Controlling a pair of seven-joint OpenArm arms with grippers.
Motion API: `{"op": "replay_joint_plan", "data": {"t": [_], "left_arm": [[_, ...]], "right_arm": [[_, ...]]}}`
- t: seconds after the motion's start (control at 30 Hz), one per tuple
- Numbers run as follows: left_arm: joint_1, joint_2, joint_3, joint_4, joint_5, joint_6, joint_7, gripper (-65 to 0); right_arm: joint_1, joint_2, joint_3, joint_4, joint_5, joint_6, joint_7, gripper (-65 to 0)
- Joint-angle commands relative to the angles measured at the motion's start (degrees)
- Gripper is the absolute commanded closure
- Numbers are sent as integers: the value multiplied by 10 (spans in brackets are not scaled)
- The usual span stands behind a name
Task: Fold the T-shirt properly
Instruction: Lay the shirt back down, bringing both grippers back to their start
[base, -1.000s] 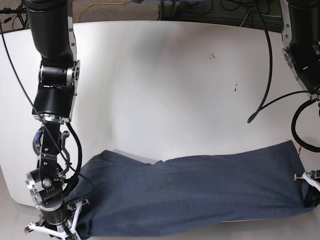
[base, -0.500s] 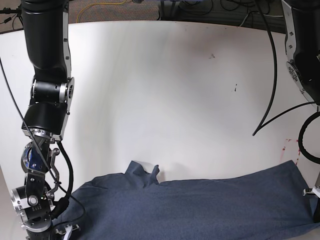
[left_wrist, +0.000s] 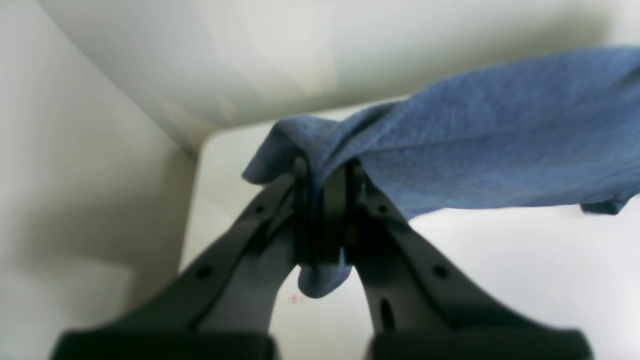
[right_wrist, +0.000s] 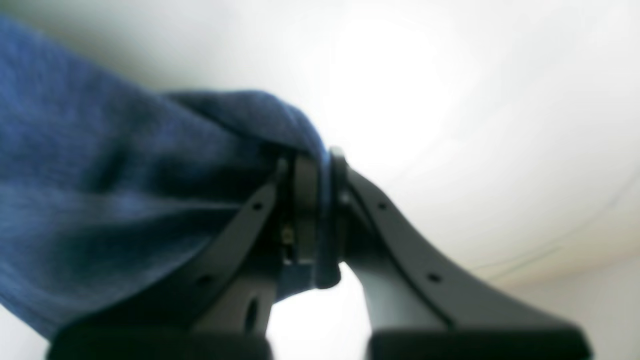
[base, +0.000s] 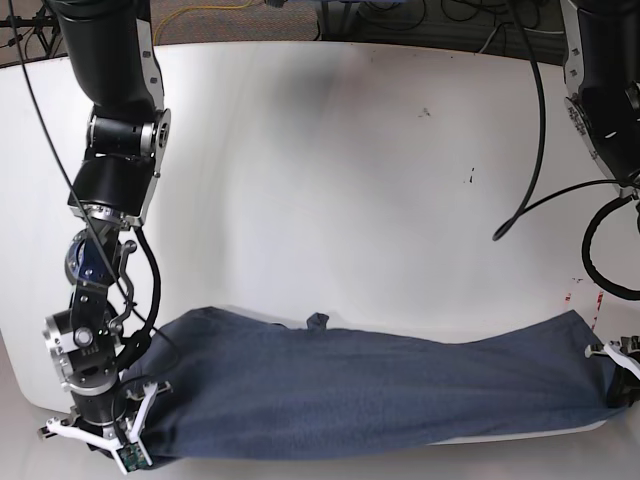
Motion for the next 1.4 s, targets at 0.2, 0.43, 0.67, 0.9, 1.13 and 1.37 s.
{"op": "replay_joint_plan", "data": {"t": [0.2, 0.43, 0.67, 0.9, 1.13, 1.37], "left_arm": [[46, -10, -18, 12, -4, 2, -33, 0], [117, -8, -43, 12, -5, -19, -33, 0], [219, -2, -71, 28, -5, -44, -32, 0], [320, 23, -101, 52, -3, -73, -32, 0], [402, 23, -109, 53, -3, -82, -33, 0], [464, 23, -109, 51, -1, -86, -33, 0]], "right_arm": [[-86, 0, 30, 72, 1, -9, 21, 0], [-171, -24, 62, 118, 1, -8, 21, 0], [-272, -50, 70, 153, 1, -8, 22, 0], [-366, -97, 108, 166, 1, -8, 60, 0], [-442, -119, 124, 164, 1, -9, 91, 0], [-508, -125, 125, 161, 2, -12, 111, 0]]}}
